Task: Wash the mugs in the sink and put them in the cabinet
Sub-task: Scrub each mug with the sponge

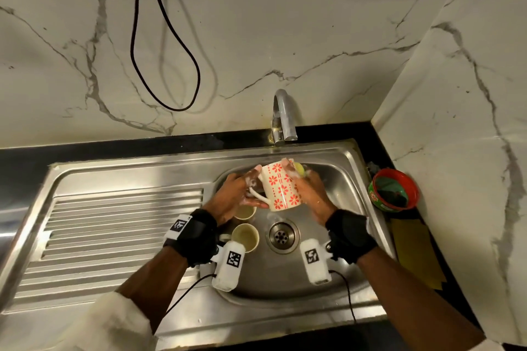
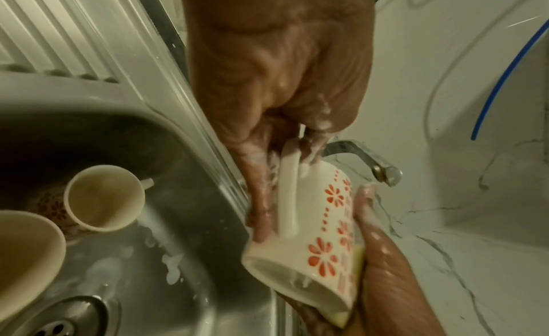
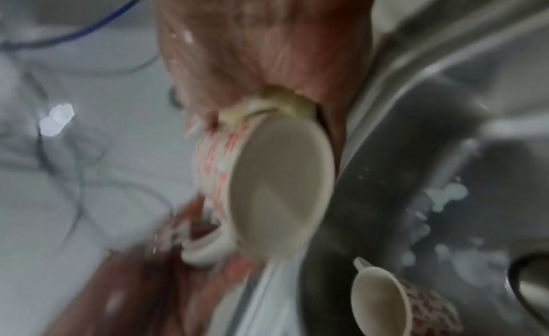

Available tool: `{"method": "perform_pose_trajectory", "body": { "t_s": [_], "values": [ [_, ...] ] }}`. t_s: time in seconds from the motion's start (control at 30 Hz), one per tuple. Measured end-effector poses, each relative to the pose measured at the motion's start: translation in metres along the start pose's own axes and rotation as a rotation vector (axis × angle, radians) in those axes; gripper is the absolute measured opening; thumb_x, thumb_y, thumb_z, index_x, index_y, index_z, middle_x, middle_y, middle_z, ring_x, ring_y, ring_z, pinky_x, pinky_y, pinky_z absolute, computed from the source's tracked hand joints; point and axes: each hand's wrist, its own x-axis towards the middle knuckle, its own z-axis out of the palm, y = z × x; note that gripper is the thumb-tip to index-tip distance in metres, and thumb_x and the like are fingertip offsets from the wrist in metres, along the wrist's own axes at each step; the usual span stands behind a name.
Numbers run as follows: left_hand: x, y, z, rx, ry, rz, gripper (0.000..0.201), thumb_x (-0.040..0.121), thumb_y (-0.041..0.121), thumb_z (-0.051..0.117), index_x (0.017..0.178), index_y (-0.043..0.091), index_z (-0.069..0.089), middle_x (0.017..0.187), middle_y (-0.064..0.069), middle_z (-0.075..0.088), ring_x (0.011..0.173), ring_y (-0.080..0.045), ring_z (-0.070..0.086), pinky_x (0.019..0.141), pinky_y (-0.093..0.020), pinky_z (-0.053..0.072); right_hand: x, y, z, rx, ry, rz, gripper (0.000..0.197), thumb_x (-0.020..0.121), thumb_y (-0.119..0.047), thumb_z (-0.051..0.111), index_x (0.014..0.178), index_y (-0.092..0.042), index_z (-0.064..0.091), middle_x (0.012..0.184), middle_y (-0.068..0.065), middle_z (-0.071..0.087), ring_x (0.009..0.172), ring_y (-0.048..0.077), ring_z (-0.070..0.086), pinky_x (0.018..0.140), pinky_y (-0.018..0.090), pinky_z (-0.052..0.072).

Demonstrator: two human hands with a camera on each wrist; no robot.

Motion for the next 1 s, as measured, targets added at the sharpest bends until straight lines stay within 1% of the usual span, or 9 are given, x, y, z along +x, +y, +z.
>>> {"method": "perform_pose_trajectory", "body": {
  "t_s": [0.1, 0.2, 0.3, 0.4, 0.53, 0.7, 0.77, 0.9, 1.0],
  "values": [
    [0.000, 0.002, -0.006, 0.000, -0.008, 0.008, 0.043, 0.102, 0.039, 0.043, 0.129, 0.009, 0.059, 0.115, -0.017, 0.071, 0.105, -0.034, 0.069, 0.082, -0.046, 0.060, -0.005, -0.013, -0.009, 0.034, -0.257, 0.000, 0.034, 0.082, -0.025, 0.075, 0.112, -0.014, 0.066, 0.101, 0.002, 0.075, 0.095, 0.018, 0.072, 0.075, 0.025, 0.057],
    [0.004, -0.001, -0.004, 0.055, 0.055, -0.015, 0.039, 0.104, 0.037, 0.041, 0.126, 0.010, 0.057, 0.116, -0.016, 0.070, 0.101, -0.029, 0.071, 0.080, -0.043, 0.060, 0.000, -0.015, -0.003, -0.034, -0.219, -0.076, 0.029, 0.077, -0.011, 0.080, 0.102, -0.020, 0.067, 0.093, -0.003, 0.076, 0.088, 0.012, 0.073, 0.071, 0.023, 0.058],
    [0.013, 0.007, -0.002, 0.627, 0.365, 0.261, 0.024, 0.100, 0.033, 0.053, 0.108, 0.010, 0.051, 0.110, -0.007, 0.067, 0.092, -0.016, 0.065, 0.076, -0.025, 0.055, 0.010, -0.016, -0.003, -0.183, -0.156, -0.114, 0.038, 0.069, -0.020, 0.087, 0.101, -0.023, 0.066, 0.095, -0.004, 0.075, 0.088, 0.010, 0.072, 0.083, 0.034, 0.059],
    [0.013, 0.030, 0.005, 0.982, 0.172, 0.409, 0.027, 0.097, 0.037, 0.057, 0.105, 0.012, 0.064, 0.097, 0.003, 0.069, 0.079, -0.008, 0.062, 0.062, -0.010, 0.046, 0.016, -0.021, -0.002, -0.415, -0.208, -0.177, 0.057, 0.056, -0.032, 0.092, 0.105, -0.024, 0.064, 0.097, -0.004, 0.074, 0.091, 0.010, 0.070, 0.088, 0.036, 0.057],
    [0.016, 0.033, 0.005, 0.696, -0.136, 0.230, 0.024, 0.097, 0.037, 0.058, 0.100, 0.017, 0.071, 0.097, -0.003, 0.075, 0.086, -0.015, 0.071, 0.082, -0.033, 0.056, 0.018, -0.025, 0.007, -0.592, -0.197, -0.285, 0.094, 0.044, -0.048, 0.086, 0.124, -0.015, 0.049, 0.110, 0.001, 0.067, 0.101, 0.017, 0.065, 0.090, 0.041, 0.055],
    [0.011, 0.027, -0.003, 0.460, -0.140, 0.195, 0.031, 0.099, 0.032, 0.056, 0.102, 0.004, 0.069, 0.099, -0.013, 0.075, 0.092, -0.029, 0.071, 0.090, -0.045, 0.055, 0.003, -0.015, 0.014, -0.865, -0.027, -0.653, 0.090, 0.074, -0.044, 0.078, 0.147, -0.016, 0.033, 0.140, 0.005, 0.046, 0.124, 0.016, 0.045, 0.099, 0.023, 0.033],
    [0.006, 0.022, -0.007, 0.508, -0.211, 0.161, 0.038, 0.096, 0.044, 0.057, 0.108, 0.011, 0.070, 0.104, -0.010, 0.074, 0.098, -0.029, 0.071, 0.095, -0.049, 0.053, 0.003, -0.012, 0.008, -0.713, -0.066, -0.534, 0.072, 0.081, -0.055, 0.068, 0.137, -0.016, 0.046, 0.127, 0.005, 0.059, 0.113, 0.018, 0.059, 0.094, 0.027, 0.047],
    [-0.006, 0.020, -0.003, 0.478, -0.287, 0.096, 0.030, 0.099, 0.022, 0.055, 0.118, 0.002, 0.066, 0.108, -0.006, 0.075, 0.100, -0.020, 0.071, 0.092, -0.033, 0.056, 0.018, -0.019, -0.004, -0.155, -0.332, 0.149, 0.082, 0.088, -0.077, 0.027, 0.101, -0.006, 0.065, 0.088, 0.014, 0.071, 0.080, 0.028, 0.071, 0.084, 0.033, 0.056],
    [-0.008, 0.021, 0.001, 0.484, -0.308, 0.114, 0.026, 0.098, 0.015, 0.055, 0.116, -0.001, 0.066, 0.106, -0.003, 0.075, 0.099, -0.016, 0.071, 0.089, -0.027, 0.056, 0.022, -0.012, 0.004, -0.291, -0.184, 0.038, 0.049, 0.101, -0.048, 0.039, 0.092, -0.008, 0.065, 0.068, 0.001, 0.061, 0.060, 0.014, 0.059, 0.068, 0.029, 0.045]
  ]
}}
